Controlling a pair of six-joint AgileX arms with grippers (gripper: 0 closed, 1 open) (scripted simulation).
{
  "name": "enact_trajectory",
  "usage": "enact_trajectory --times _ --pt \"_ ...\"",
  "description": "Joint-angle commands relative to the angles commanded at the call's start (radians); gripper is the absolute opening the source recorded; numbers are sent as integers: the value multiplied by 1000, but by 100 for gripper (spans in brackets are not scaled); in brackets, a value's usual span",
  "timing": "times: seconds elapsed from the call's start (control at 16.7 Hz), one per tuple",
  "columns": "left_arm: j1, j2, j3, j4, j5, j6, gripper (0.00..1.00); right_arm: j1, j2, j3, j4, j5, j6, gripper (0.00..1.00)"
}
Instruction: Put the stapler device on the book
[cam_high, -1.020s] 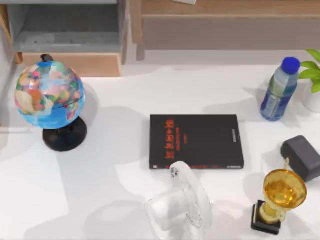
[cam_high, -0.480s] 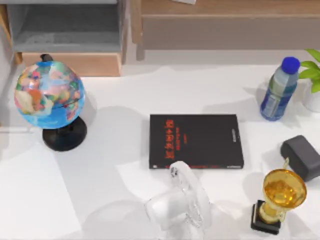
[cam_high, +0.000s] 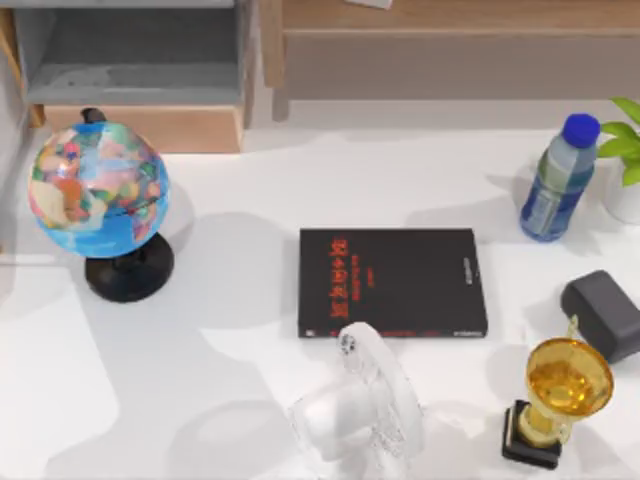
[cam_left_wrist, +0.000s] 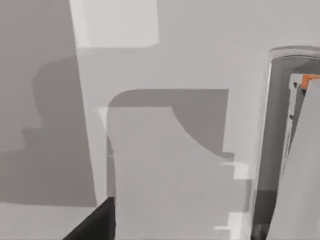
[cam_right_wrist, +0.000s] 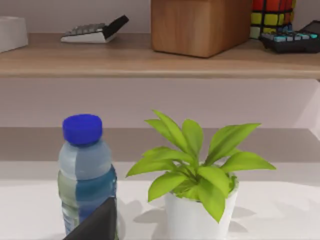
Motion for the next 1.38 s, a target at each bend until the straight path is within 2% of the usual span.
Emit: enact_trajectory --times 0.3,1.08,1.38 --pt "-1 3 2 0 0 0 100 0 0 0 0 0 0 100" --pt "-1 3 2 0 0 0 2 0 0 0 0 0 0 100" --pt "-1 3 2 0 0 0 0 0 0 0 0 0 0 100"
